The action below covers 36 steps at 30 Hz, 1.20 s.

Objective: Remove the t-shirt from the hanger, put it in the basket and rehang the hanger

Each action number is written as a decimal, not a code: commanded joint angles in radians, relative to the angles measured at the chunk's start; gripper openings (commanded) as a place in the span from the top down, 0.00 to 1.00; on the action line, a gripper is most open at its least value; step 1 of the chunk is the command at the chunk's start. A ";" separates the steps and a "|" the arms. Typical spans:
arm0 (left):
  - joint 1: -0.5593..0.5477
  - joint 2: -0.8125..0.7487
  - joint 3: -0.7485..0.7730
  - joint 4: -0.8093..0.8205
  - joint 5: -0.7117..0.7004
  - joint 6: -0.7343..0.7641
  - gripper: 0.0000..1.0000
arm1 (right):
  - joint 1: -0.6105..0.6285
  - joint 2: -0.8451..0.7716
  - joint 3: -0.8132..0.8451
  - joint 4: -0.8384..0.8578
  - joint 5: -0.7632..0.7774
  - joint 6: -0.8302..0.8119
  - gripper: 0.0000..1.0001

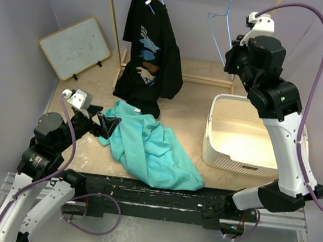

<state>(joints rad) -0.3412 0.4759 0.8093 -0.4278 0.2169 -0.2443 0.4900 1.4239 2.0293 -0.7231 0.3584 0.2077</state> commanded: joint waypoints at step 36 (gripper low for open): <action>-0.001 0.000 0.008 0.014 -0.013 -0.006 0.11 | -0.272 0.047 -0.084 0.345 -0.370 0.089 0.03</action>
<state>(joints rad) -0.3412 0.4736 0.8093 -0.4366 0.2085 -0.2497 0.2195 1.6207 2.0342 -0.4526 0.0784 0.2775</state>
